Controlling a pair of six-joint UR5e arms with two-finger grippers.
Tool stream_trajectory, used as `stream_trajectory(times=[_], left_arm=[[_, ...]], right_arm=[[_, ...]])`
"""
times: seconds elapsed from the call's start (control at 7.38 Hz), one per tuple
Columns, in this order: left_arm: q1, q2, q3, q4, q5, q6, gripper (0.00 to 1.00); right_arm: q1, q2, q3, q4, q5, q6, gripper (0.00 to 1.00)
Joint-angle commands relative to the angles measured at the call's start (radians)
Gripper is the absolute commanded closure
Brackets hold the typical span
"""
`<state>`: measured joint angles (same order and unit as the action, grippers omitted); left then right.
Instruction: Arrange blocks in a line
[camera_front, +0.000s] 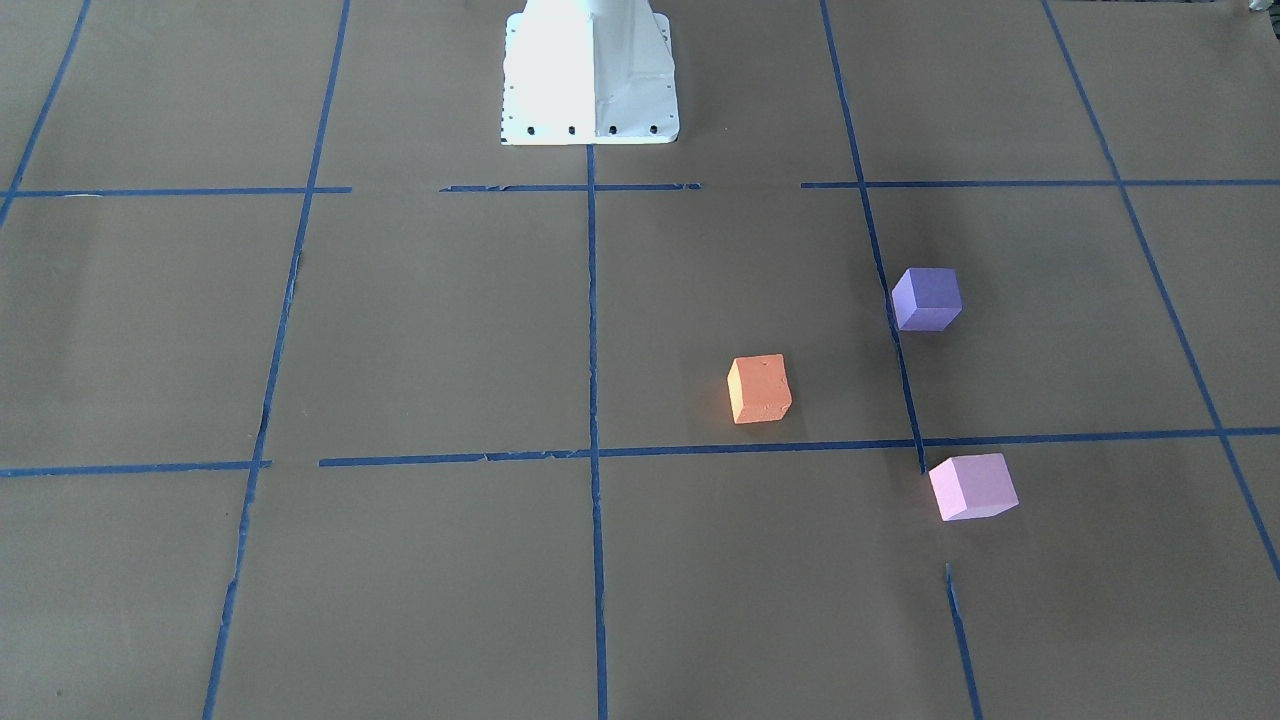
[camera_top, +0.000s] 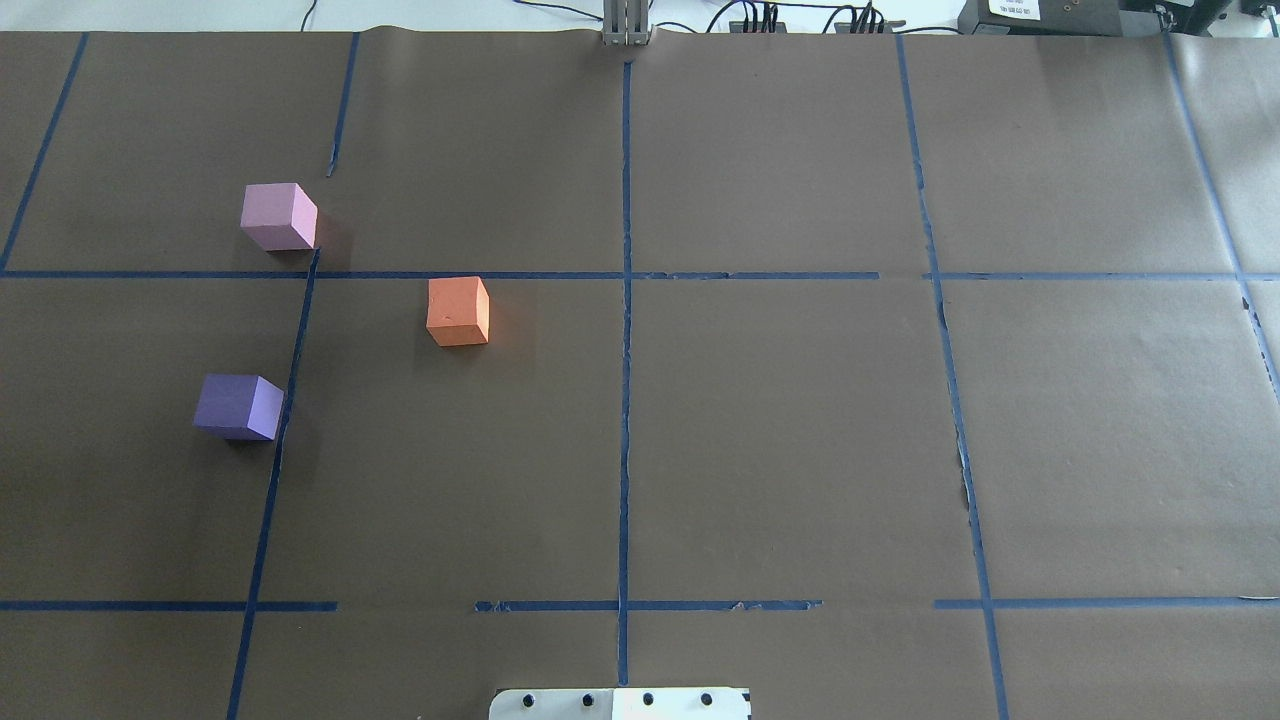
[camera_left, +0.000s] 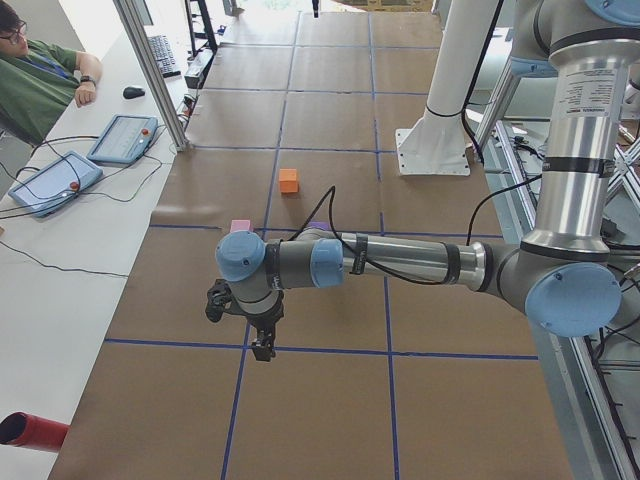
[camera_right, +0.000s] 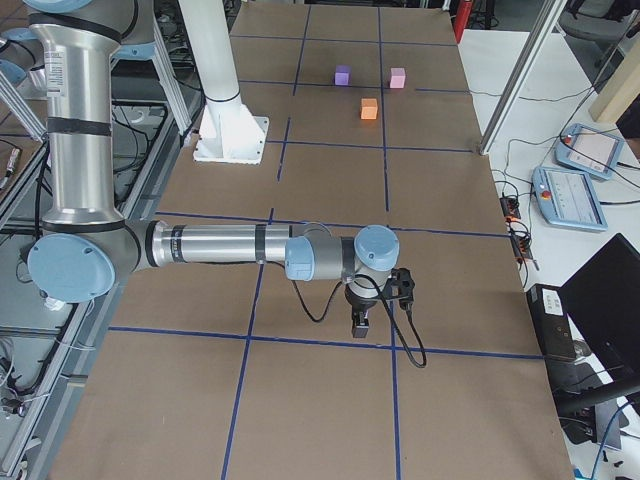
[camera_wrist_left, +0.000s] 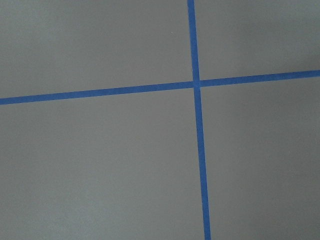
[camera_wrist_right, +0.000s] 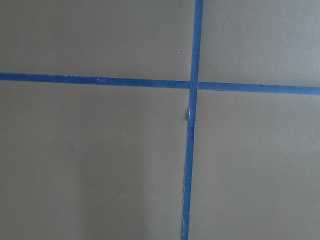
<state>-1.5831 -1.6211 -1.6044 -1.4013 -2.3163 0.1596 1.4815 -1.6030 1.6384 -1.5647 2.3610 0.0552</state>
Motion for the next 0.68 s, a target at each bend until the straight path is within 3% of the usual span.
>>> stream_trajectory(times=[0.0, 0.27, 0.54], left_arm=[[0.002, -0.002, -0.003, 0.002, -0.002, -0.002, 0.00], [0.002, -0.013, -0.044, 0.004, -0.005, -0.008, 0.00], [0.033, -0.023, -0.164, 0.004, -0.008, -0.017, 0.00]], right_arm=[[-0.001, 0.000, 0.001, 0.000, 0.000, 0.000, 0.00], [0.000, 0.000, 0.001, 0.000, 0.000, 0.000, 0.00], [0.000, 0.000, 0.000, 0.000, 0.000, 0.000, 0.00]])
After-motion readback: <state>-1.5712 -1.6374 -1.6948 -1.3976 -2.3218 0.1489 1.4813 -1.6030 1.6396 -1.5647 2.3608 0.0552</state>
